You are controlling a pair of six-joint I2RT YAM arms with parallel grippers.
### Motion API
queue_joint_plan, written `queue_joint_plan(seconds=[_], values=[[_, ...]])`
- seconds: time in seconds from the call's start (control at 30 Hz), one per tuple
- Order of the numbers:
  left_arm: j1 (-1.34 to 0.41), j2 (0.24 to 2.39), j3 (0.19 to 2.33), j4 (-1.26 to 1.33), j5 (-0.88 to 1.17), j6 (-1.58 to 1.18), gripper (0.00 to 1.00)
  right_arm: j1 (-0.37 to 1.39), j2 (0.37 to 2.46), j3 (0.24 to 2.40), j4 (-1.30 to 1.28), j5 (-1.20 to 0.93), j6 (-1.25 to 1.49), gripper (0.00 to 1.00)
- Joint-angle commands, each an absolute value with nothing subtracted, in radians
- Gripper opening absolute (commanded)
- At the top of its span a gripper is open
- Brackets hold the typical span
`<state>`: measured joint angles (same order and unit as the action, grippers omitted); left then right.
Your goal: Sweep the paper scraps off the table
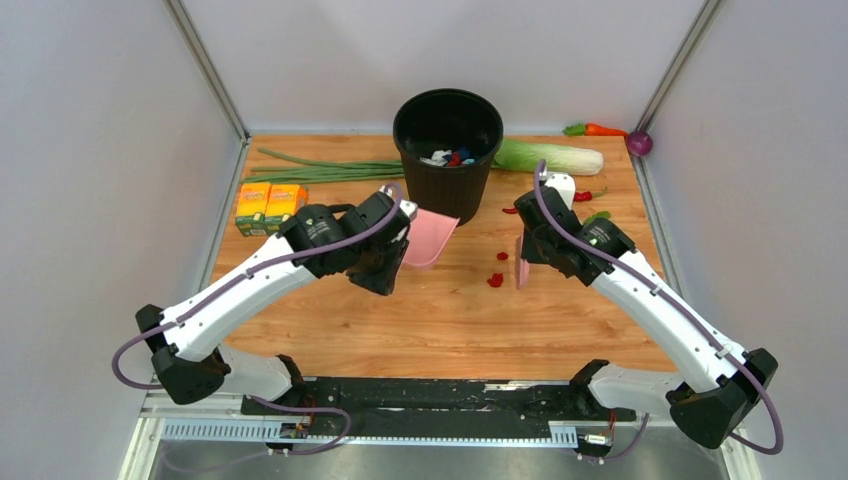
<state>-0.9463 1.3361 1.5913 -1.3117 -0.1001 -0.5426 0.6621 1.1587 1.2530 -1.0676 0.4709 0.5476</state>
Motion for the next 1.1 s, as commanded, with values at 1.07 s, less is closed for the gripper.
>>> queue_joint_plan(seconds=[1.07], values=[[-1.000,1.339,1.204,-1.229,-0.193,-0.425,0.00,0.689,1.091,1.057,-0.678,-0.098,0.647,0.00]])
